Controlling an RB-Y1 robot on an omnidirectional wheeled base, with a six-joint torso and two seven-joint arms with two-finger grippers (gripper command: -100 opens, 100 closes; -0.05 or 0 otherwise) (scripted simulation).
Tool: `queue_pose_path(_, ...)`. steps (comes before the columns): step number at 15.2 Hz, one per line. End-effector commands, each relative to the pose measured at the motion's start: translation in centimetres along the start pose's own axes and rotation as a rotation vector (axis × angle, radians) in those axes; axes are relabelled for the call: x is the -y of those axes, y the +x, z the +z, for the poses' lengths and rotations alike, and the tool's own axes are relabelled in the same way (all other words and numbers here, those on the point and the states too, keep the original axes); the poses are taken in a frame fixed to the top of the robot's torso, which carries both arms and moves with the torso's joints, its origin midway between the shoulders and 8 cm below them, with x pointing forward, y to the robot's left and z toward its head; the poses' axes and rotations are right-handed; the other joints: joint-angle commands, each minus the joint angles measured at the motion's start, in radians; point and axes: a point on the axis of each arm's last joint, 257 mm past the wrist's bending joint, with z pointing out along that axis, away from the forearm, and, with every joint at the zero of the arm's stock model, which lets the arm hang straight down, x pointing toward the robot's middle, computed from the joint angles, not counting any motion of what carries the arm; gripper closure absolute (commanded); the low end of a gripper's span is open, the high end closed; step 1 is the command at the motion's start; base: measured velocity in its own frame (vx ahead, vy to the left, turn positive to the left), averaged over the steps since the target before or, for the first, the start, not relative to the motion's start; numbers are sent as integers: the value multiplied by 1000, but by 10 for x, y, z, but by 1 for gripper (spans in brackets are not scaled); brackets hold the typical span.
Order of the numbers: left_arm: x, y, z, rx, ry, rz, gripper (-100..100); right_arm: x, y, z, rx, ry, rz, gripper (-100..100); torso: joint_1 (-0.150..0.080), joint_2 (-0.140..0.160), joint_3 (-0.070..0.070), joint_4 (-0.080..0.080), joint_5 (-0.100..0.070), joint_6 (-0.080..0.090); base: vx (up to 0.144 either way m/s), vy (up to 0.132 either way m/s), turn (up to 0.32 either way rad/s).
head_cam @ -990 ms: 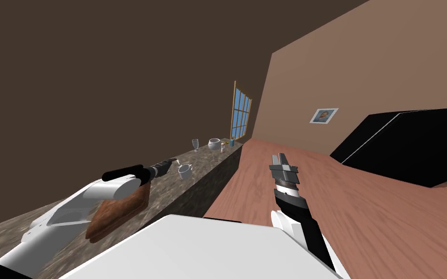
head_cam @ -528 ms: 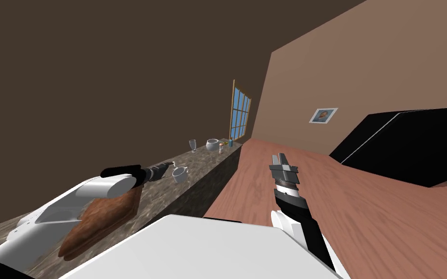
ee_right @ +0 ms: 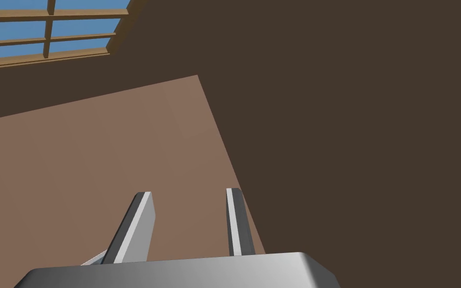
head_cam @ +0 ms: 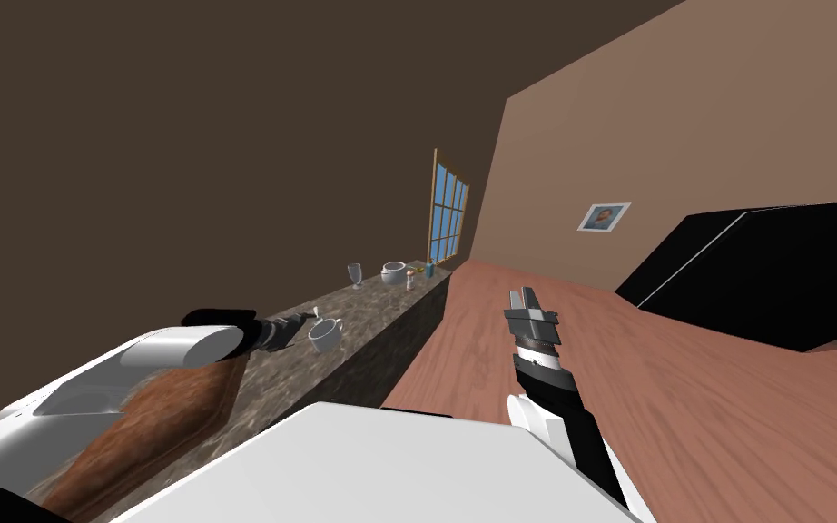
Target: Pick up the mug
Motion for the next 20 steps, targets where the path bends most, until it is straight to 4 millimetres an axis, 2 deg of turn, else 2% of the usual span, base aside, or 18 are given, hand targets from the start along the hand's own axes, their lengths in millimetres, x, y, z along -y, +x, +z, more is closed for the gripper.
queue_pose_path(1, -16, -3, -3, -18, -64, -9, -100, 0, 0, 0, 0, 0, 0, 0, 0, 0, 0, 0, 0, 0, 74, -67, -14)
queue_pose_path(6, -42, -2, -9, -50, -163, -19, -100, 0, 0, 0, 0, 0, 0, 0, 0, 0, 0, 0, 0, 0, 79, -52, -5)
queue_pose_path(7, -55, -5, -13, -62, -210, -30, -100, 0, 0, 0, 0, 0, 0, 0, 0, 1, 0, 0, 0, 0, 79, -49, -11)
queue_pose_path(9, -60, -3, -15, -69, -229, -30, -100, 0, 0, 0, 0, 0, 0, 0, 0, 0, 0, 0, 0, 0, 76, -47, -3)
queue_pose_path(10, -73, -5, -20, -84, -279, -43, -100, 0, 0, 0, 0, 0, 0, 0, 0, 1, 0, 0, 0, 0, 77, -44, -8)
queue_pose_path(11, -76, -4, -21, -88, -290, -43, -100, 0, 0, 0, 0, 0, 0, 0, 0, 0, 0, 0, 0, 0, 80, -48, -5)
queue_pose_path(14, -103, -7, -33, -116, -389, -71, -100, 0, 0, 0, 0, 0, 0, 0, -1, -1, -1, 0, 0, 0, 108, -66, -5)
queue_pose_path(20, -141, -5, -55, -161, -536, -114, -100, 0, 0, 0, 0, 0, 0, 0, 0, -1, 0, 0, 0, 0, 92, -53, -2)
